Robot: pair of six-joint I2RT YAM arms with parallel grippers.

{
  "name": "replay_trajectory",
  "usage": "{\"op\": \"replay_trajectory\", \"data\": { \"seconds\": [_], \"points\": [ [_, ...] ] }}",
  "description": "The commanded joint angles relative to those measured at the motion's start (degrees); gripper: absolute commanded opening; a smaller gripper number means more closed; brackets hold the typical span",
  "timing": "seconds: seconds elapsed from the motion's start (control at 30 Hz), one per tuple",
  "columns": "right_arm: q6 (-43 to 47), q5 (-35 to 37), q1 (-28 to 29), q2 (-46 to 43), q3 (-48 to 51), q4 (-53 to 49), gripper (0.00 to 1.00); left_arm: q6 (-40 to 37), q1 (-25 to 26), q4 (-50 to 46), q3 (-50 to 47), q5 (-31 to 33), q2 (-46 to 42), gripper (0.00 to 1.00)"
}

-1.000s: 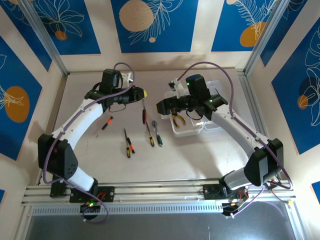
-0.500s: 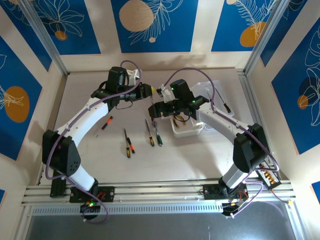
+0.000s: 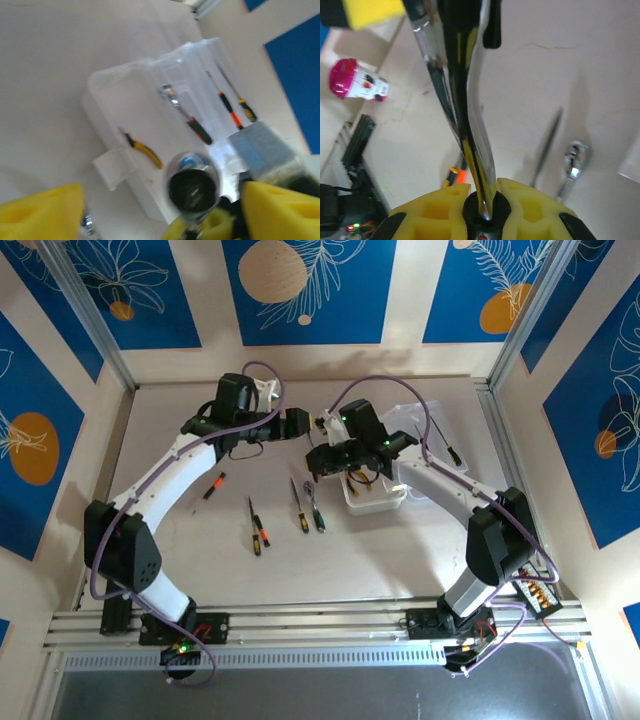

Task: Pack the tool kit

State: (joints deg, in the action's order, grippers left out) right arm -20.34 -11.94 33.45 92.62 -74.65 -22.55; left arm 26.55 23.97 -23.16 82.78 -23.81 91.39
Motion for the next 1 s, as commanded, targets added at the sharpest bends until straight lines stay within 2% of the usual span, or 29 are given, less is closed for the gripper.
{"op": "replay_trajectory", "data": {
  "seconds": [0.0,0.07,0.23,0.37,0.53,0.67,0.97],
  "points": [
    [5.3,4.9,-4.7,-4.6,-1.6,-8.3,0.0,-11.6,-2.9,-14.0,3.9,14.8,-4.8,1.0],
    [7.1,7.0,-8.4,-5.4,-2.0,-13.7,0.0,-13.6,-5.2,-18.0,3.4,20.2,-5.7,1.0],
    [12.1,10.8,-15.5,-3.7,-4.5,-26.4,0.0,-14.1,-9.8,-21.9,-2.6,25.4,-6.6,1.0],
    [15.2,14.0,-18.0,-1.1,-7.6,-34.4,0.0,-13.3,-10.8,-20.0,-9.1,23.7,-8.0,1.0],
    [18.3,14.7,-19.0,2.4,-10.6,-40.7,0.0,-12.4,-10.7,-18.5,-13.2,21.4,-7.9,1.0],
    [20.2,12.4,-18.9,5.8,-12.8,-44.5,0.0,-11.8,-10.7,-17.4,-14.2,20.0,-7.8,1.0],
    [19.7,12.2,-18.4,11.3,-15.4,-48.3,0.0,-11.3,-10.7,-16.1,-14.2,18.5,-6.9,1.0]
  ]
}}
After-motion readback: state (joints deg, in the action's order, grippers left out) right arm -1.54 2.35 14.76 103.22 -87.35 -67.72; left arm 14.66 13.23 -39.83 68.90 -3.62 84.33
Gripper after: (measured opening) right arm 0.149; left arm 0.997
